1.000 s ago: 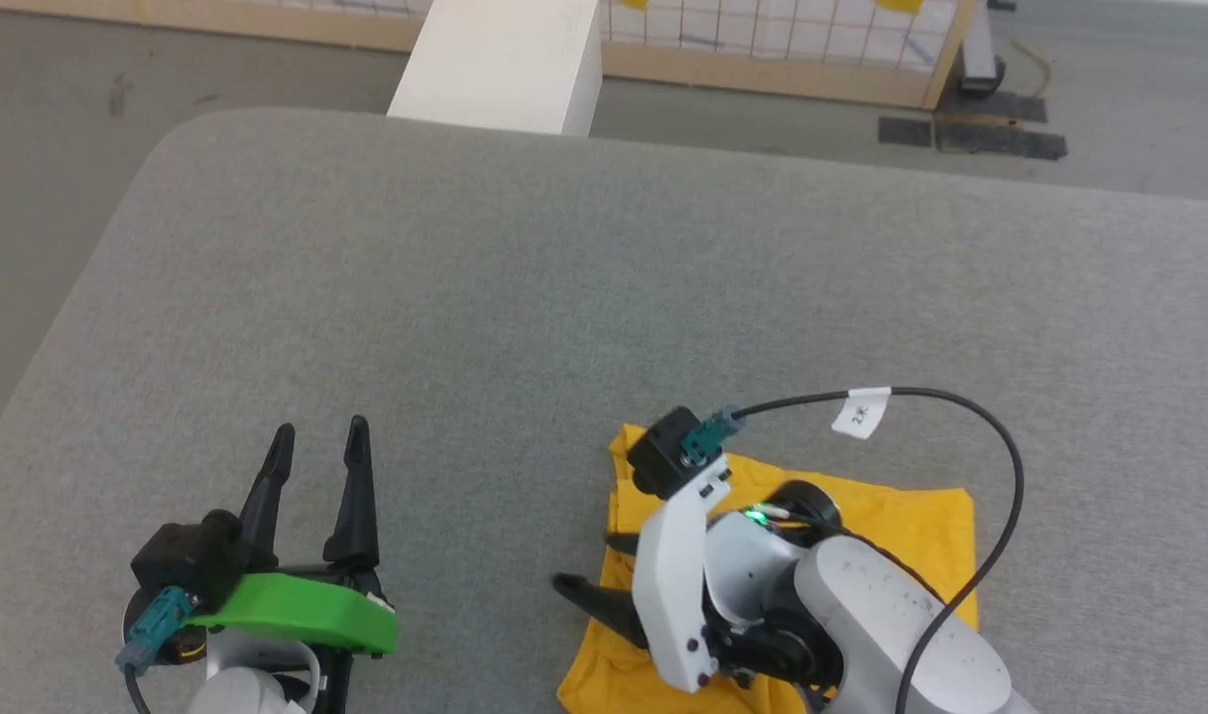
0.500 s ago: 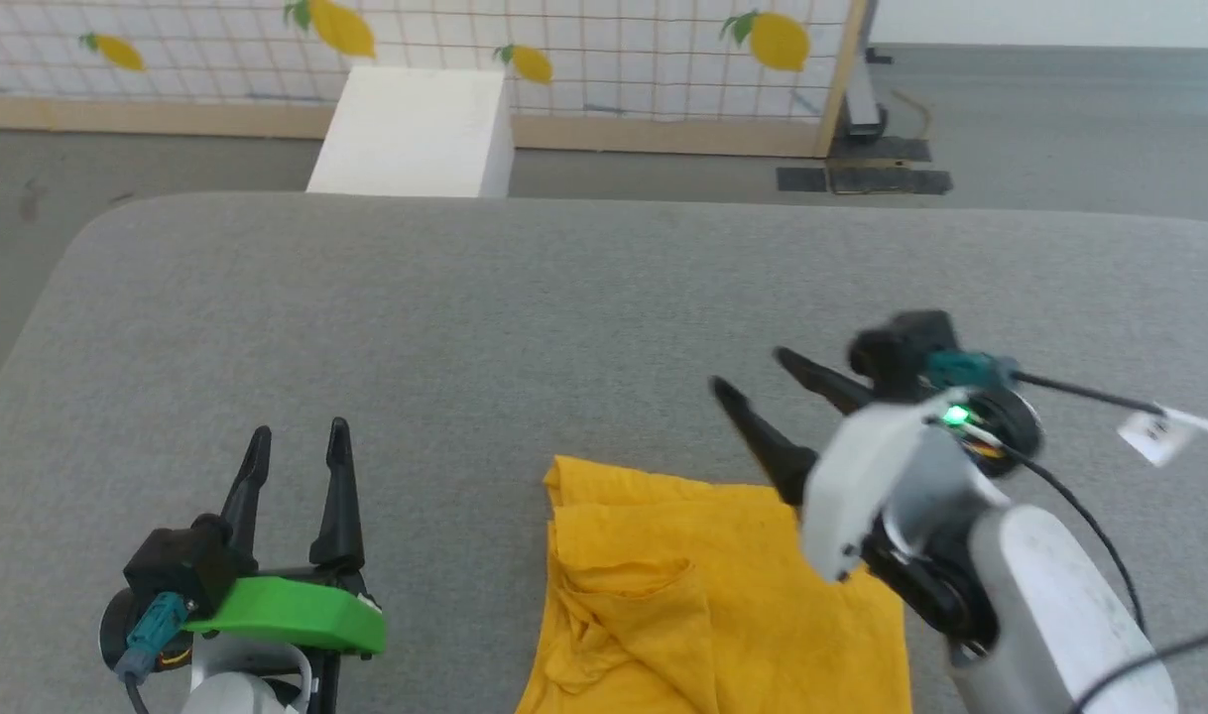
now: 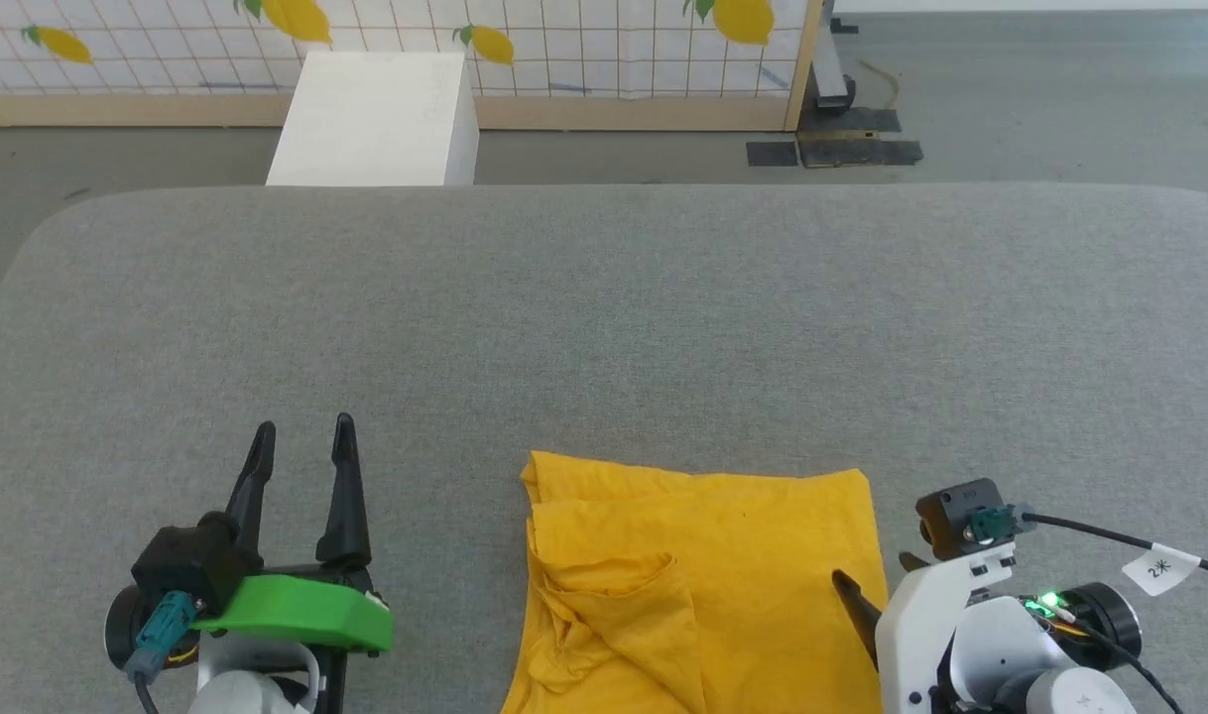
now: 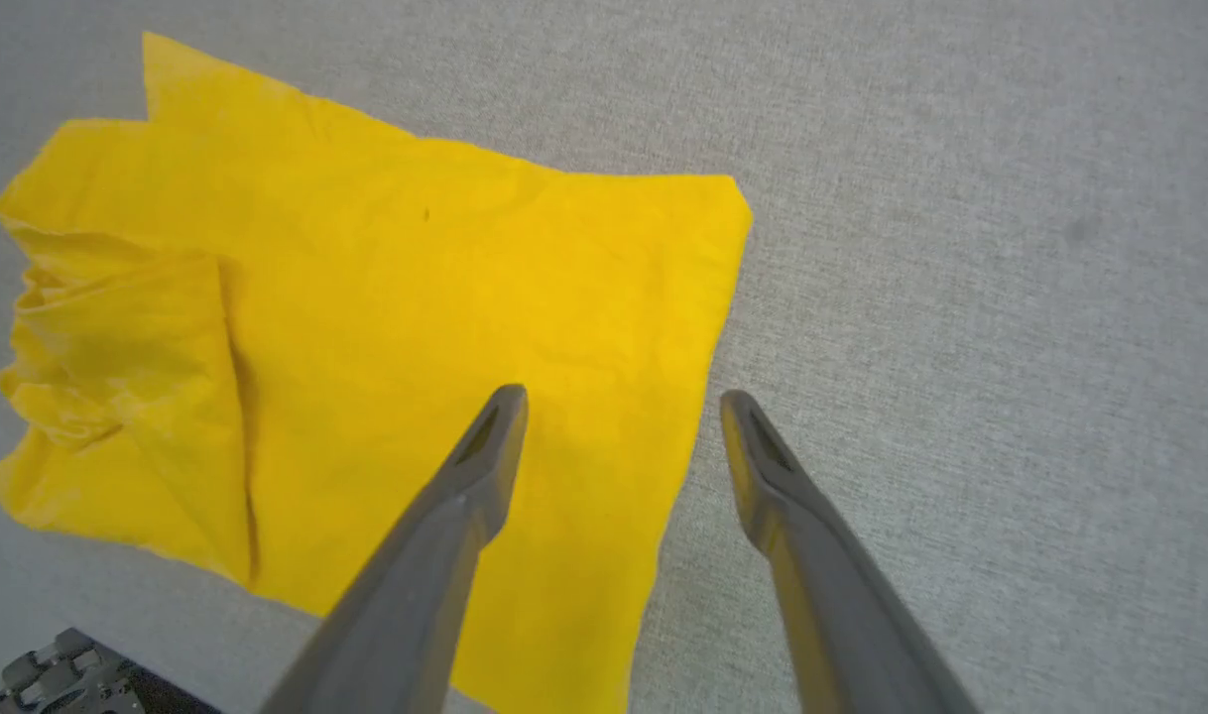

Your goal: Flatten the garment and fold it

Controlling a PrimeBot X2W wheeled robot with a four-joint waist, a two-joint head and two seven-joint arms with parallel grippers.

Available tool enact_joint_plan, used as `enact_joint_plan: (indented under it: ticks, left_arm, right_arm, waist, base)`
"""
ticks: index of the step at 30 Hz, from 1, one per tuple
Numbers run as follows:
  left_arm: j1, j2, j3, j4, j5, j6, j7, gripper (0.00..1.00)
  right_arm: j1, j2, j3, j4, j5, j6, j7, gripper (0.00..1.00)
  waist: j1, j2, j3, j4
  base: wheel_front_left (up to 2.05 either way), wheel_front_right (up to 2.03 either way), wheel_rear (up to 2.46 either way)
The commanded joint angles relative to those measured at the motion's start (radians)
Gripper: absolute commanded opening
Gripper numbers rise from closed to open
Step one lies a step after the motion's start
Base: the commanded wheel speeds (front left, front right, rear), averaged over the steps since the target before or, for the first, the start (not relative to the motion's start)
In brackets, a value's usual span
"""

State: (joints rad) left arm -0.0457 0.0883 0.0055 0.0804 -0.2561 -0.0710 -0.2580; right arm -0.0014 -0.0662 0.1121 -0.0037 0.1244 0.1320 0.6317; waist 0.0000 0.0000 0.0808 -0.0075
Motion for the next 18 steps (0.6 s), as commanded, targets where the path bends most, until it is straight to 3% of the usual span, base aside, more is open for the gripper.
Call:
enact_joint_plan:
  ticks: [1, 14, 15, 16, 18]
  left_arm:
    - [0.003, -0.005, 0.002, 0.003, 0.015, -0.008, -0.004, 1.00]
    - [-0.025, -0.014, 0.004, 0.023, 0.020, -0.023, -0.004, 1.00]
    - [-0.027, -0.014, 0.004, 0.025, 0.021, -0.024, -0.004, 1.00]
    - [-0.029, -0.015, 0.003, 0.026, 0.021, -0.025, -0.004, 1.00]
    - [-0.032, -0.016, 0.004, 0.030, 0.021, -0.028, -0.004, 1.00]
  right_arm:
    - [0.001, 0.006, -0.009, 0.013, -0.015, -0.001, 0.008, 1.00]
    - [-0.045, 0.016, 0.001, 0.210, -0.042, -0.001, 0.055, 0.97]
    - [-0.051, 0.016, 0.001, 0.218, -0.039, -0.001, 0.055, 0.26]
    - [-0.057, 0.016, 0.004, 0.228, -0.037, -0.001, 0.058, 0.00]
    - [-0.076, 0.012, 0.008, 0.237, -0.035, -0.001, 0.052, 0.00]
  waist:
    - [0.0000, 0.0000, 0.011, 0.009]
    - [0.0000, 0.0000, 0.039, 0.050]
    - [0.0000, 0.0000, 0.040, 0.051]
    - [0.0000, 0.0000, 0.040, 0.053]
    - [0.0000, 0.0000, 0.038, 0.056]
  base:
    - [0.00, 0.00, 0.00]
    - [0.00, 0.00, 0.00]
    - [0.00, 0.00, 0.00]
    - [0.00, 0.00, 0.00]
    - [0.00, 0.00, 0.00]
